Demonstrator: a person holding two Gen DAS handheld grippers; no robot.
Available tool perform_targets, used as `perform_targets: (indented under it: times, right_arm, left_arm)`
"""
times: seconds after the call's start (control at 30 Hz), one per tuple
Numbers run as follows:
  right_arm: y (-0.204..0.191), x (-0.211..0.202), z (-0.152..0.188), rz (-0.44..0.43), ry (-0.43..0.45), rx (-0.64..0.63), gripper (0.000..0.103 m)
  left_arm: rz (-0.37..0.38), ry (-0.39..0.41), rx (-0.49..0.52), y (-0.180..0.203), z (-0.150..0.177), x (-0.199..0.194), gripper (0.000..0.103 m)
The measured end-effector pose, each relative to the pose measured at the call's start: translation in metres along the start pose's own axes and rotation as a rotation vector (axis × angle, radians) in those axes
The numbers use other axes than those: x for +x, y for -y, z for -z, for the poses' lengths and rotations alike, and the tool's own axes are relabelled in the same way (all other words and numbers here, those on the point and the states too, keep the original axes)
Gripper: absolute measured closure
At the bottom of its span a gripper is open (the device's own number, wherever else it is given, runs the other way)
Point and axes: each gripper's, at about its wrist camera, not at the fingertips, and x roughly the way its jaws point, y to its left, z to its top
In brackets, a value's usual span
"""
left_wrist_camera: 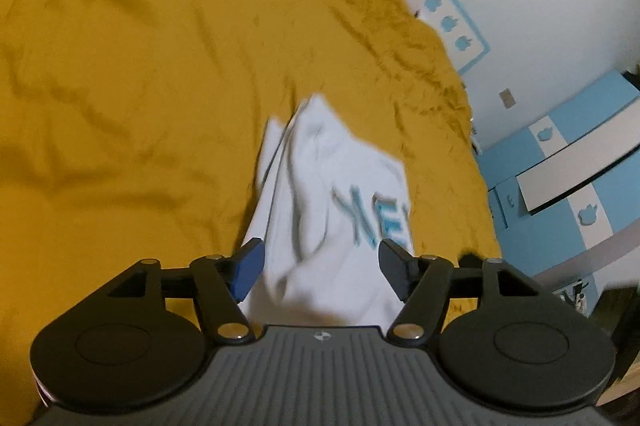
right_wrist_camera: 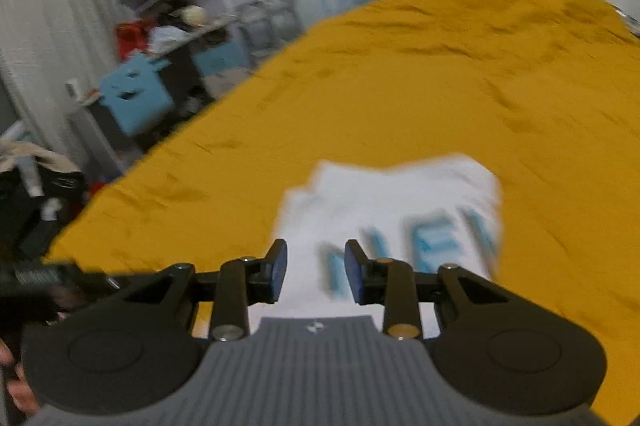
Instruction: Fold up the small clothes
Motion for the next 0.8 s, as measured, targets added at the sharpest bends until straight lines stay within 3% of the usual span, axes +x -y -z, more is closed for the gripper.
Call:
perform_targets:
  times: [0.17,0.3,0.37,0.4,0.43,0.47,0.7,0.8]
  right_arm:
    - [0.052,-0.025,0.055,0.107,-0.05,0.03,0.071]
    - [0.073,-0.035,0.091,0.135,-0.095,0.036,0.066]
    - [0.077,-0.037,0.105,0.136,-0.108,0.002,0.056]
    - [0.076,-0.036,0.11,0.135,-0.114,-0.022,0.053]
    - [0.074,-0.033,0.114,0.137,-0.119,-0.045,0.053]
    - [0.071,-0.03,0.119,0.142,-0.126,-0.067,0.053]
    - [0.055,0.009,0.111,0.173,-0.112,-0.091,0.055]
    - [0.06,0.01,0.106,0.216,-0.091,-0.056,0.078]
  left_arm:
    - [0.057,-0.051,-0.108,-0.016,0.018,0.03,0.02]
    - [0.078,-0.081,-0.183,-0.026,0.02,0.062,0.023]
    - [0.078,-0.068,-0.2,-0.027,0.019,0.072,0.049]
    - [0.066,-0.067,-0.199,-0.026,0.016,0.075,0.057]
    - [0.061,-0.066,-0.186,-0.024,0.014,0.076,0.078]
    - [0.059,-0.062,-0.157,-0.017,0.011,0.075,0.082]
    - [0.024,0.045,0.127,0.061,-0.004,0.036,0.088]
    - [-0.041,0.034,0.197,0.066,-0.008,0.033,0.088]
